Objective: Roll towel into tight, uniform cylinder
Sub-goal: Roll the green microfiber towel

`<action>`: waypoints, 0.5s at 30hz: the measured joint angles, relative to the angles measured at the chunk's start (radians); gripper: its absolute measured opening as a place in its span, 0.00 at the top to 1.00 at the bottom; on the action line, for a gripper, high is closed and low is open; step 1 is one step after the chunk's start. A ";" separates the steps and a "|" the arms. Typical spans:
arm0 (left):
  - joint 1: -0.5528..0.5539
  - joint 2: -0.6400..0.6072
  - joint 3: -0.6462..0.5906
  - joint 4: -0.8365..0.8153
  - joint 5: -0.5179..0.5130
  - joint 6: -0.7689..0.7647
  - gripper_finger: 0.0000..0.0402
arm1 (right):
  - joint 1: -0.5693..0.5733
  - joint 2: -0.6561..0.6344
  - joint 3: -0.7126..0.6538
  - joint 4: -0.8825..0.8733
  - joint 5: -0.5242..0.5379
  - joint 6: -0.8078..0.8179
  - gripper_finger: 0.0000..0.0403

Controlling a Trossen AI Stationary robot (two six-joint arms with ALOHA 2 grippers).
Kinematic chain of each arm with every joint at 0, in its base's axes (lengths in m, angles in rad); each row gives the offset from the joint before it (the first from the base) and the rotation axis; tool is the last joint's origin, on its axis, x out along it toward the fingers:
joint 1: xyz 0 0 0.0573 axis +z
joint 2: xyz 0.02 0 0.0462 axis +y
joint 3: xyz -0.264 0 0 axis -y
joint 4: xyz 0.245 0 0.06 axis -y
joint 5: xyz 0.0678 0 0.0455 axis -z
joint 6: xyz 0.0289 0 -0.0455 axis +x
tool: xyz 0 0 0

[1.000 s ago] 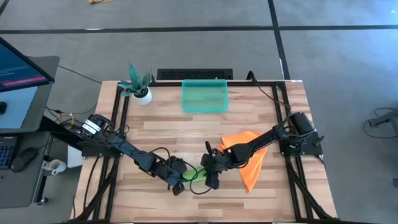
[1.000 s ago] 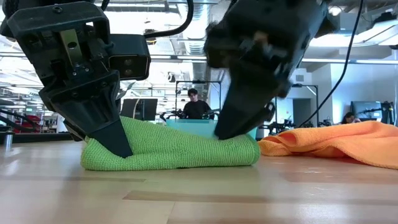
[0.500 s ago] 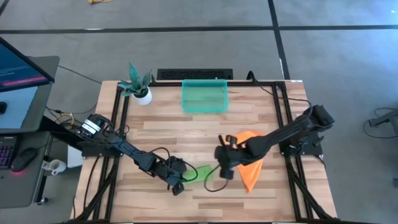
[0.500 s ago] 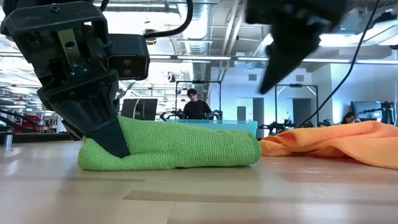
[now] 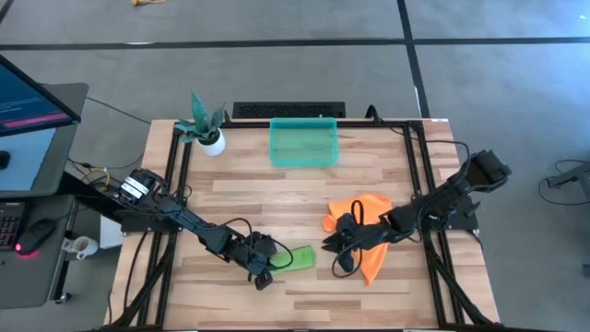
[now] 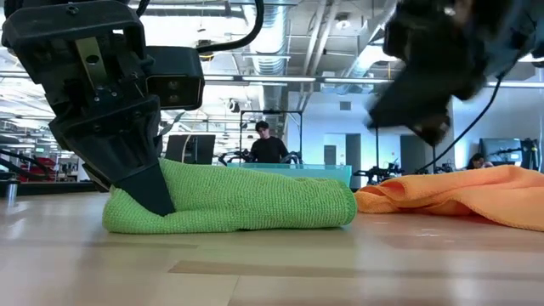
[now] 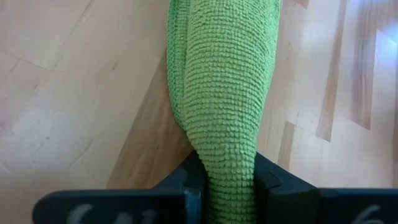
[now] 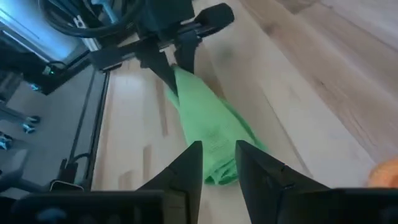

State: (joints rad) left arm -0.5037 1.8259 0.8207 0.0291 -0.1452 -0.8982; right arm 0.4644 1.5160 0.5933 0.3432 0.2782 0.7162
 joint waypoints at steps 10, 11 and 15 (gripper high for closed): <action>0.003 0.000 0.000 0.000 0.002 0.001 0.90 | -0.057 0.088 0.039 0.113 -0.045 0.050 0.70; 0.003 0.000 0.000 0.000 0.002 0.003 0.90 | -0.063 0.095 0.044 0.108 -0.046 0.050 0.70; 0.003 0.000 0.000 0.000 0.002 0.004 0.90 | -0.091 0.127 0.062 0.106 -0.078 0.039 0.65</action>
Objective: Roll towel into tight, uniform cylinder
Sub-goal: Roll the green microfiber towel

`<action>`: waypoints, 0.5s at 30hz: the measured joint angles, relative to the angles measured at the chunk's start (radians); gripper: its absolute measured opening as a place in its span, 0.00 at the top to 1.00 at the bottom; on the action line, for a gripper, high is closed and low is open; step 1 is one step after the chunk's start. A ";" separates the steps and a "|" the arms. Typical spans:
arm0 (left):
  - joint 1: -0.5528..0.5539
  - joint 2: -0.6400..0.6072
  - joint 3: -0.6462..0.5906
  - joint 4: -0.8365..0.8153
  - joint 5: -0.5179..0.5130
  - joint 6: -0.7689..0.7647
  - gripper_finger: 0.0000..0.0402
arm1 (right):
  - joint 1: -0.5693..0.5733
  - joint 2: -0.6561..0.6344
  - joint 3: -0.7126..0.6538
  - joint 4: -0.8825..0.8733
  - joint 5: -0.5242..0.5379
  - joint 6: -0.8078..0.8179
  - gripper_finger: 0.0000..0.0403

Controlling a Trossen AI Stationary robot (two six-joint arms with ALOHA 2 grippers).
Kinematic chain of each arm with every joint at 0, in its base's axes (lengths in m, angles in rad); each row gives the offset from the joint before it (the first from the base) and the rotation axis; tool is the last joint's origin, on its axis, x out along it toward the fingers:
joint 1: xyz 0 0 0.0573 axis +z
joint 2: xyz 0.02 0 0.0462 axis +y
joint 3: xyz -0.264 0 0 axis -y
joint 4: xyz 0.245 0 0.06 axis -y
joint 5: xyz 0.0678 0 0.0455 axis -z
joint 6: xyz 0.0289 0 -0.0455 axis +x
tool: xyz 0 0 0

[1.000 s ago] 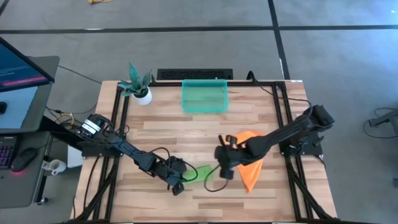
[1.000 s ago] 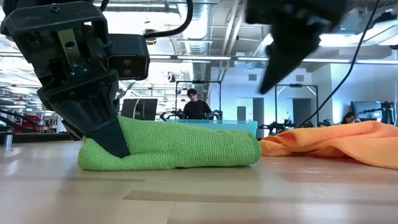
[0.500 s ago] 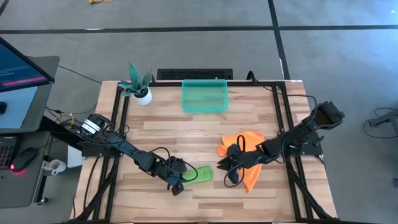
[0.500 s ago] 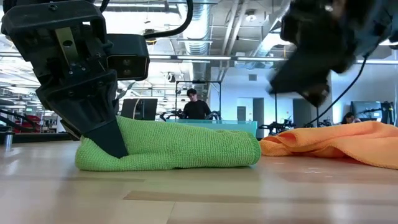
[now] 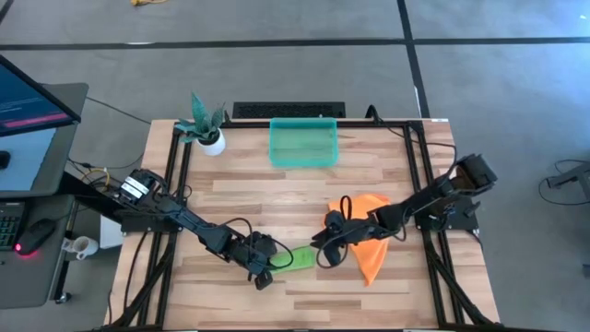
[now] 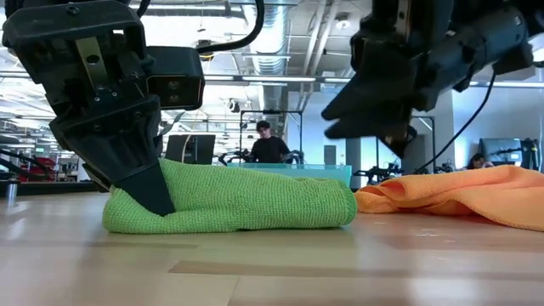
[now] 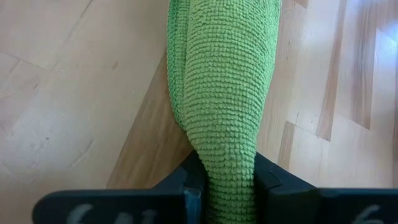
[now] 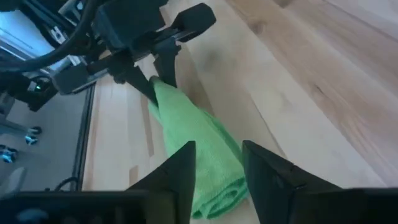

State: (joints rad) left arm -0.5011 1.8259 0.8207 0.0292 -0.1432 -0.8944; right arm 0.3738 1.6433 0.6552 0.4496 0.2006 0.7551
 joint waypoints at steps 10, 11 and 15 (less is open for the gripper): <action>0.000 0.000 0.000 0.000 -0.001 0.000 0.90 | -0.043 0.120 0.042 0.001 -0.096 0.006 0.41; 0.000 0.000 0.000 0.000 -0.002 0.000 0.90 | -0.045 0.145 0.062 0.008 -0.122 0.006 0.40; 0.000 0.000 0.000 0.000 -0.005 0.000 0.90 | -0.048 0.223 0.117 0.002 -0.206 0.006 0.38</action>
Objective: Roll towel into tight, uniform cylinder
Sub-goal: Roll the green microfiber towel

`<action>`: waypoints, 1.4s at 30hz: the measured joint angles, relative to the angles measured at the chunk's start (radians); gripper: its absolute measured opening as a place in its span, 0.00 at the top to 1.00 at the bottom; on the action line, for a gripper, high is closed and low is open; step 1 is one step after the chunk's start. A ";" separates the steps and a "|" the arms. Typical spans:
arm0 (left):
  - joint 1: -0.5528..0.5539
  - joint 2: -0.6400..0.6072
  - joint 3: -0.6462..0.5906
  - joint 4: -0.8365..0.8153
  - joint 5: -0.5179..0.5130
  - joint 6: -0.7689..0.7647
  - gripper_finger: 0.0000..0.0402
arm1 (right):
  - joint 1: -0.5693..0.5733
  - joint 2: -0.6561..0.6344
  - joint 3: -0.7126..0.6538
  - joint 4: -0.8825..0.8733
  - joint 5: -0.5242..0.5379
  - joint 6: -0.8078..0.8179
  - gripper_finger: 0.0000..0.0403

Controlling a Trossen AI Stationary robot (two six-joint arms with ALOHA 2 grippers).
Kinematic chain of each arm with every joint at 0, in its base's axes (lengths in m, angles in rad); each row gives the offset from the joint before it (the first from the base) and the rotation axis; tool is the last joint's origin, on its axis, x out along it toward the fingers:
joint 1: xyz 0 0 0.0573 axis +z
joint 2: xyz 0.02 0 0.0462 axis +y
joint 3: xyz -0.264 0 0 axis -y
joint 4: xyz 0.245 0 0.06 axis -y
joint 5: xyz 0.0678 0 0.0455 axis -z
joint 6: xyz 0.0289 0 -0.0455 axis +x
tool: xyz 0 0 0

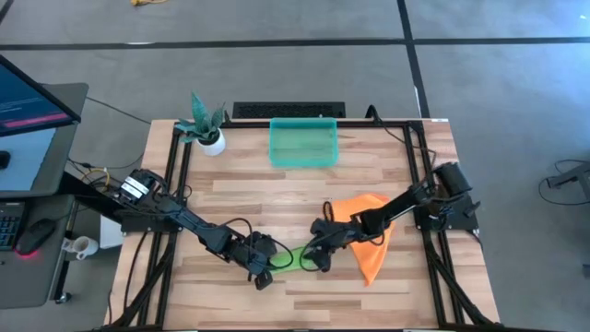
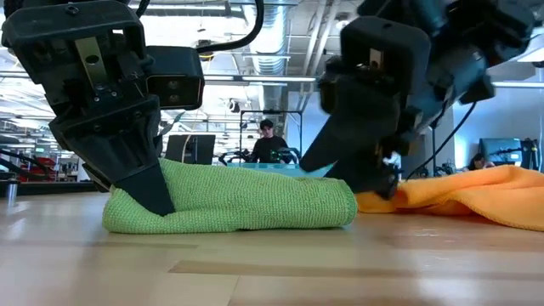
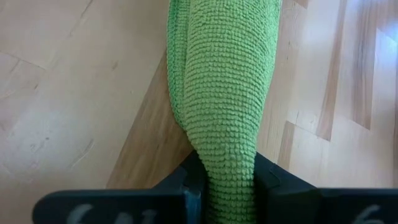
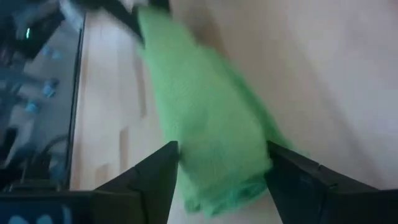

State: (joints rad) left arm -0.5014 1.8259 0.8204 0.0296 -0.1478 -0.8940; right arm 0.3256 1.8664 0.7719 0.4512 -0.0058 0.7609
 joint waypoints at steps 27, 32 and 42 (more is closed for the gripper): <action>0.045 0.001 0.000 -0.001 -0.070 0.200 0.90 | -0.024 0.096 0.110 -0.178 -0.267 -0.060 0.92; 0.075 -0.001 0.000 0.000 -0.069 0.336 0.90 | -0.035 0.082 0.108 -0.181 -0.275 -0.130 0.94; 0.196 -0.092 0.022 -0.073 -0.044 0.609 0.90 | -0.110 -0.062 0.105 -0.410 -0.180 -0.288 0.93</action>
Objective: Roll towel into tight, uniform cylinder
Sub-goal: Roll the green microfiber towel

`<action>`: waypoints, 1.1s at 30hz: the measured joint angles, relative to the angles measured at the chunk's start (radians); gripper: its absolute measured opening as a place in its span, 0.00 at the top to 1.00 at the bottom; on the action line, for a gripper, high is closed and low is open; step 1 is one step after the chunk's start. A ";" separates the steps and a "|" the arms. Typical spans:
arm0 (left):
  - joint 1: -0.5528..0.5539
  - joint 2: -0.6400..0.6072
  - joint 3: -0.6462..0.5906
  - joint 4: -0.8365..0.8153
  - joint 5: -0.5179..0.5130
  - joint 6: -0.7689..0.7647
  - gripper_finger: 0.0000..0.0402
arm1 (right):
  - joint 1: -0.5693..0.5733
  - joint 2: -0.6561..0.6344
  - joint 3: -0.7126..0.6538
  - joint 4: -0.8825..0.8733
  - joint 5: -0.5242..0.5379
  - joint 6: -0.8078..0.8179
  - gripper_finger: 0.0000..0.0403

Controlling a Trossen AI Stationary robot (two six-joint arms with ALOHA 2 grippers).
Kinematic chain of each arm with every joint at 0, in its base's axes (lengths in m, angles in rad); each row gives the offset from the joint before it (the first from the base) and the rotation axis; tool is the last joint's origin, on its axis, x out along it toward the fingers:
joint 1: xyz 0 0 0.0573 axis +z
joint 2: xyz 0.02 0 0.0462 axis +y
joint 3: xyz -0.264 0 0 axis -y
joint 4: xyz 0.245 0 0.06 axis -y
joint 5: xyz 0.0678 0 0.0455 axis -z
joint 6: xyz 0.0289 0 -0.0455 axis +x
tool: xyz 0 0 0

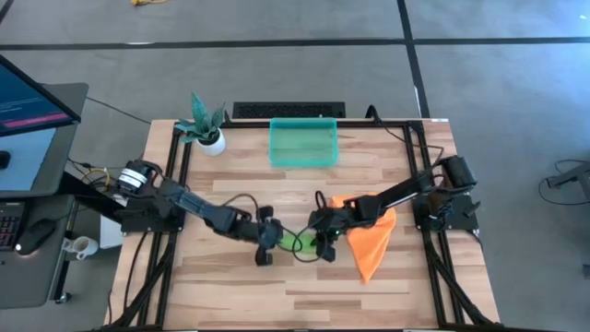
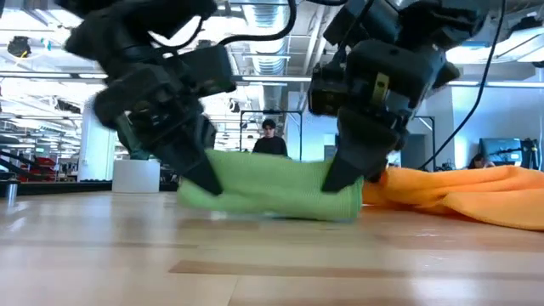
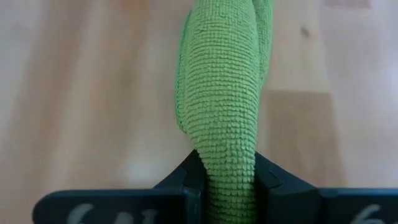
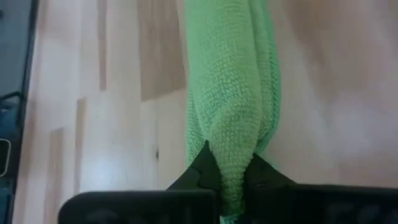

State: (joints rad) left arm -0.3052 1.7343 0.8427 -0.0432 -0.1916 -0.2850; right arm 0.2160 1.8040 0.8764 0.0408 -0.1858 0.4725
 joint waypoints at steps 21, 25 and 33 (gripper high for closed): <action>0.390 -0.115 0.215 -0.336 0.055 0.416 0.90 | -0.314 -0.248 0.001 -0.197 -0.023 -0.237 0.92; 0.446 -0.119 0.255 -0.396 0.085 0.451 0.90 | -0.363 -0.248 0.003 -0.166 -0.095 -0.235 0.93; 0.472 -0.121 0.346 -0.536 0.167 0.478 0.90 | -0.367 -0.248 0.003 -0.045 -0.336 -0.124 0.91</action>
State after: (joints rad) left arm 0.1668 1.6136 1.1888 -0.5794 -0.0250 0.1930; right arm -0.1513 1.5558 0.8791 -0.0043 -0.5218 0.3487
